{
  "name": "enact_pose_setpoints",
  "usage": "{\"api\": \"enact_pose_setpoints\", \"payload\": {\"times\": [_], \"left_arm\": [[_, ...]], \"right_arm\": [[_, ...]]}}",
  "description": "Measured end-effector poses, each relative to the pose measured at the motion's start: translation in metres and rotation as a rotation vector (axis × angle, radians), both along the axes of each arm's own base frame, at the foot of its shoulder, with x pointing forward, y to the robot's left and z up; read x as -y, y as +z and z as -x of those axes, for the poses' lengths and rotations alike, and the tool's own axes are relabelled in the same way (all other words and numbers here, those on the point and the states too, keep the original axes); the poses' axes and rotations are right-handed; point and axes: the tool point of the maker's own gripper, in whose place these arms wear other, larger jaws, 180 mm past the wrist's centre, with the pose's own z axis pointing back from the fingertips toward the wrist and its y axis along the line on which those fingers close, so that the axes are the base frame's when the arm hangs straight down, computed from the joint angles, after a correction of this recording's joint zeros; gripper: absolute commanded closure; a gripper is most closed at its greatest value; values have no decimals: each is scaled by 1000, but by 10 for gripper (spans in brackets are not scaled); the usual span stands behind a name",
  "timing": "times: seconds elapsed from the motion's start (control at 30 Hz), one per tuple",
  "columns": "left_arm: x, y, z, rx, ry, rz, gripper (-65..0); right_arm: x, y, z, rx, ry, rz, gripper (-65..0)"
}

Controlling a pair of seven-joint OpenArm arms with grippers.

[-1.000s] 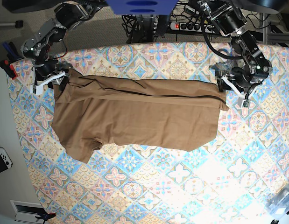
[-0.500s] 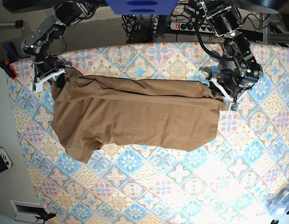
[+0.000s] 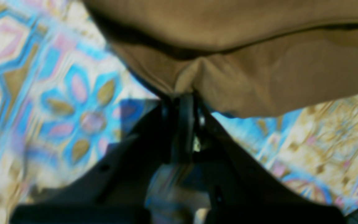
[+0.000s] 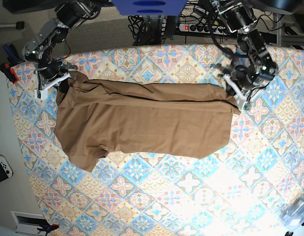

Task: Layout the t-shirt on the table in an organized manner, then fold the t-shirt properly
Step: 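Pull the shirt edge outward with both grippers to smooth it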

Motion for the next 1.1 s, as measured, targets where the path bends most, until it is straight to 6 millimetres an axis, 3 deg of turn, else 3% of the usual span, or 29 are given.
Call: {"api": "enact_pose_setpoints", "payload": {"times": [0.13, 0.4, 0.77, 0.8, 0.93, 1.0, 1.1], "left_arm": [[-24, 3, 25, -34, 38, -66, 0], [-27, 2, 35, -38, 31, -68, 0], [-26, 0, 38, -47, 27, -71, 0], [-26, 0, 39, -48, 27, -71, -11], [-27, 0, 47, -65, 20, -87, -248], [-30, 3, 55, -86, 14, -116, -328], [-32, 18, 56, -64, 3, -164, -349]], "right_arm": [[9, 1, 0, -21, 32, 17, 0], [25, 3, 6, -67, 50, 54, 0], [26, 4, 7, -69, 50, 61, 0], [26, 4, 7, -70, 50, 60, 0], [26, 5, 8, -71, 52, 69, -153], [32, 9, 12, -98, 58, 113, -219], [43, 19, 19, -140, 54, 190, -296]]}}
